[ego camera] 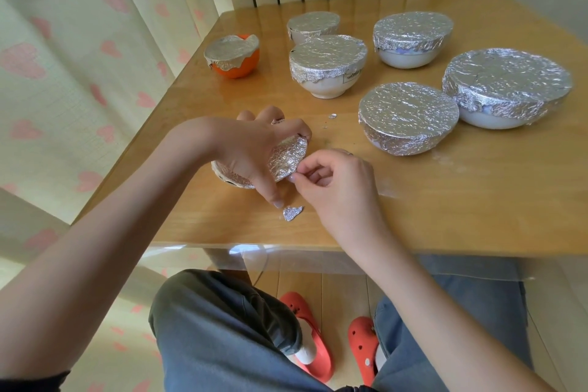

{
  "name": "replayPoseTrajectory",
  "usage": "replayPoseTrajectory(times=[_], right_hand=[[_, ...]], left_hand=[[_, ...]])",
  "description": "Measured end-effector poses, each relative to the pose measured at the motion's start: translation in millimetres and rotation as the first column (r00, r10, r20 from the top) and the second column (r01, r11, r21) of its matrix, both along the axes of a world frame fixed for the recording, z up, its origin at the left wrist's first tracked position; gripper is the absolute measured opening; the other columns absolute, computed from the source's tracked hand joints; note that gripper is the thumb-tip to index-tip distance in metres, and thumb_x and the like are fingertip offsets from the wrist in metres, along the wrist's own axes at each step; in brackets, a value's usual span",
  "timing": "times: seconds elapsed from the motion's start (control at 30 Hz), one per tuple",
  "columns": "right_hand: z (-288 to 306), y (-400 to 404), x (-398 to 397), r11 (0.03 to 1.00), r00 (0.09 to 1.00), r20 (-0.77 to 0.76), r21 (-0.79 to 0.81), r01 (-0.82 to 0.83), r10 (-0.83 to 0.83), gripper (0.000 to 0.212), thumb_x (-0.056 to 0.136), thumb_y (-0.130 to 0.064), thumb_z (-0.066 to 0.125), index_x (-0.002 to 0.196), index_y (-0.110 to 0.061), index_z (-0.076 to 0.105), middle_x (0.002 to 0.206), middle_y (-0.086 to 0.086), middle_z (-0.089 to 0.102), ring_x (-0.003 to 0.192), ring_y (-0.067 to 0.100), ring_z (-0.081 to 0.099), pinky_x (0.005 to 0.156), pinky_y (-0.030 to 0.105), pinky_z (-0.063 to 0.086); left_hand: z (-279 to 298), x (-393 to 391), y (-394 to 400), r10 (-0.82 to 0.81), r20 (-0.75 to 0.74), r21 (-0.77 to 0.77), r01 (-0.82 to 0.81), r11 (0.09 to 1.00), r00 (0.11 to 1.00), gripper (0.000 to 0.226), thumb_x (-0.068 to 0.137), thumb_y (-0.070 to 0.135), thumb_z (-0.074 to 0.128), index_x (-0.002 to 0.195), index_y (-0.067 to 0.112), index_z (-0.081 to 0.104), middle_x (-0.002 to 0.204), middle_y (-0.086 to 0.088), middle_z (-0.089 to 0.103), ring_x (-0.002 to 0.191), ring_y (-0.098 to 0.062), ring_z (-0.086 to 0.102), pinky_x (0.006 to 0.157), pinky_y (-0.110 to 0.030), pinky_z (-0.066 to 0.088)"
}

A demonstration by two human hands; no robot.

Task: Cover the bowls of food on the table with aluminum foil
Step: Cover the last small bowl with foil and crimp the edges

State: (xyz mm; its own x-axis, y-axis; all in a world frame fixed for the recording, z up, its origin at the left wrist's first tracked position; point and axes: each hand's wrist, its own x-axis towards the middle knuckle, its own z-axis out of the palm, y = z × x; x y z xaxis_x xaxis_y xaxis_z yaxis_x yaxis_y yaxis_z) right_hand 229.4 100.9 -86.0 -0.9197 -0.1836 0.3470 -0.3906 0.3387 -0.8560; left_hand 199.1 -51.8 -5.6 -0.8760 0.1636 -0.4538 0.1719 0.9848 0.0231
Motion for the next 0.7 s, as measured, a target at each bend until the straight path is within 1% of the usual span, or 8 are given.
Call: replayPoseTrajectory(times=[0.07, 0.17, 0.23, 0.3, 0.37, 0.47, 0.53, 0.7], right_hand=[[0.8, 1.5, -2.6, 1.000, 0.999, 0.022, -0.007, -0.026, 0.026, 0.008, 0.074, -0.007, 0.076, 0.073, -0.013, 0.070, 0.070, -0.003, 0.065, 0.059, 0.010, 0.058, 0.061, 0.026, 0.052], [5.2, 3.2, -8.9, 0.993, 0.997, -0.056, 0.112, -0.046, 0.053, 0.014, 0.073, -0.012, 0.078, 0.069, -0.018, 0.065, 0.068, -0.010, 0.057, 0.056, 0.005, 0.051, 0.060, 0.021, 0.046], [10.0, 5.7, -13.4, 0.974, 0.990, -0.120, 0.222, -0.047, 0.075, 0.016, 0.074, -0.017, 0.078, 0.069, -0.019, 0.063, 0.069, -0.013, 0.050, 0.061, 0.007, 0.048, 0.063, 0.029, 0.046], [14.8, 8.5, -14.8, 0.946, 0.978, -0.186, 0.324, -0.029, 0.094, 0.016, 0.076, -0.019, 0.076, 0.072, -0.019, 0.060, 0.074, -0.010, 0.050, 0.069, 0.013, 0.049, 0.062, 0.034, 0.045], [17.3, 10.0, -14.7, 0.924, 0.959, -0.269, 0.382, 0.021, 0.089, 0.023, 0.075, -0.022, 0.075, 0.074, -0.020, 0.052, 0.077, -0.007, 0.053, 0.074, 0.016, 0.049, 0.057, 0.032, 0.040], [18.9, 10.3, -17.2, 0.903, 0.877, -0.460, 0.423, 0.082, 0.136, 0.030, 0.067, -0.017, 0.080, 0.080, -0.018, 0.053, 0.080, -0.007, 0.057, 0.080, 0.016, 0.050, 0.052, 0.026, 0.037], [16.7, 10.2, -21.4, 0.895, 0.819, -0.526, 0.445, 0.039, 0.226, 0.025, 0.066, -0.009, 0.080, 0.081, -0.014, 0.060, 0.084, -0.004, 0.060, 0.086, 0.018, 0.051, 0.051, 0.028, 0.042], [7.4, 9.1, -28.4, 0.907, 0.794, -0.520, 0.412, -0.088, 0.314, 0.007, 0.075, -0.002, 0.068, 0.072, -0.006, 0.063, 0.078, 0.002, 0.060, 0.082, 0.019, 0.046, 0.051, 0.040, 0.048]], left_hand=[[-0.1, -0.5, -0.2, -0.003, 0.002, -0.002, 0.003, 1.000, 1.000, 0.098, 0.053, 0.053, 0.087, 0.123, 0.059, 0.018, 0.135, 0.011, 0.016, 0.121, -0.026, 0.027, 0.097, -0.048, 0.043], [0.1, -0.6, -0.5, -0.009, -0.004, -0.004, 0.009, 1.000, 1.000, 0.100, 0.054, 0.053, 0.087, 0.125, 0.059, 0.017, 0.136, 0.010, 0.016, 0.122, -0.026, 0.027, 0.097, -0.047, 0.042], [0.5, 0.1, 0.0, -0.010, -0.006, 0.001, 0.010, 1.000, 1.000, 0.100, 0.055, 0.052, 0.088, 0.124, 0.060, 0.017, 0.136, 0.009, 0.017, 0.123, -0.026, 0.027, 0.097, -0.047, 0.041], [1.2, 0.8, 0.9, -0.014, -0.006, 0.007, 0.014, 1.000, 1.000, 0.094, 0.054, 0.052, 0.088, 0.117, 0.062, 0.018, 0.136, 0.009, 0.017, 0.122, -0.026, 0.028, 0.096, -0.047, 0.041], [1.8, 1.0, 0.9, -0.021, -0.003, 0.016, 0.021, 1.000, 1.000, 0.086, 0.054, 0.053, 0.088, 0.104, 0.065, 0.019, 0.136, 0.010, 0.017, 0.121, -0.026, 0.028, 0.097, -0.049, 0.041], [0.0, -0.3, -0.8, -0.020, -0.003, -0.003, 0.020, 1.000, 1.000, 0.093, 0.051, 0.057, 0.086, 0.118, 0.057, 0.022, 0.139, 0.010, 0.016, 0.126, -0.027, 0.026, 0.102, -0.052, 0.040], [-1.1, -1.2, -0.9, -0.018, -0.004, -0.019, 0.018, 1.000, 1.000, 0.102, 0.049, 0.059, 0.086, 0.126, 0.053, 0.020, 0.139, 0.010, 0.017, 0.126, -0.027, 0.027, 0.103, -0.052, 0.040], [0.2, -0.5, -0.5, -0.022, -0.009, -0.009, 0.022, 1.000, 1.000, 0.094, 0.052, 0.056, 0.087, 0.118, 0.053, 0.021, 0.139, 0.009, 0.018, 0.125, -0.027, 0.027, 0.094, -0.046, 0.041]])
